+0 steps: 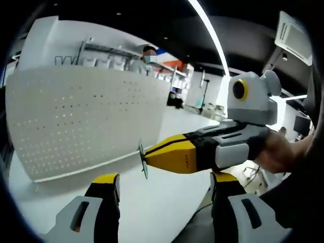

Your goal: Insert the hook assembly into the mounting plate slot until the hook locks in place.

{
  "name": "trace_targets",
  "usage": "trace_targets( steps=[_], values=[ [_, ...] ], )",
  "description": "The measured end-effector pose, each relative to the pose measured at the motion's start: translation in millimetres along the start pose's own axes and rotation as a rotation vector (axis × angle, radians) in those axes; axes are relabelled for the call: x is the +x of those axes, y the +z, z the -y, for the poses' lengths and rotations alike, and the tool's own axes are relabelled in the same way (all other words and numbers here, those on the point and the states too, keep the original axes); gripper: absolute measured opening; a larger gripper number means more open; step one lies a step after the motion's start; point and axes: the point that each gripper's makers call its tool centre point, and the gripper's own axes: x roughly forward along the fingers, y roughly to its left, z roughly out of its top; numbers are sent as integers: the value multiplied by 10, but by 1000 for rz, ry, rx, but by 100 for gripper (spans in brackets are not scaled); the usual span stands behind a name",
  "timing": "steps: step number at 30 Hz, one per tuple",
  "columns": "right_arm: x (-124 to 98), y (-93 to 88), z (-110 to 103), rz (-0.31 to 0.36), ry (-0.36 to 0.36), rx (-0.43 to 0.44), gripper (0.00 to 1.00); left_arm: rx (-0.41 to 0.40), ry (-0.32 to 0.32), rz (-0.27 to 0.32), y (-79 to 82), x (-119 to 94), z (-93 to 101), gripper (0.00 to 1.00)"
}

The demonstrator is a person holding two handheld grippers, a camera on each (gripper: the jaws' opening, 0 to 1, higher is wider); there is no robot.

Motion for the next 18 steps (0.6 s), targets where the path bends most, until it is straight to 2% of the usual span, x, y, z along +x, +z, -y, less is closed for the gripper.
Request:
trace_targets(
  steps=[4,12,15,18],
  values=[
    [-12,-13,35,4,2,25,0,-17,7,-3,-7,3,3,88],
    [-26,-47,86,4,-8,41,0,-12,-18,20,25,-10,110,98],
    [-22,-71,98,8,-6,60,0,96,20,25,34,-43,76,96],
    [-8,-111,105,4,-7,70,0,94,13,53,72,-87,134,100]
  ],
)
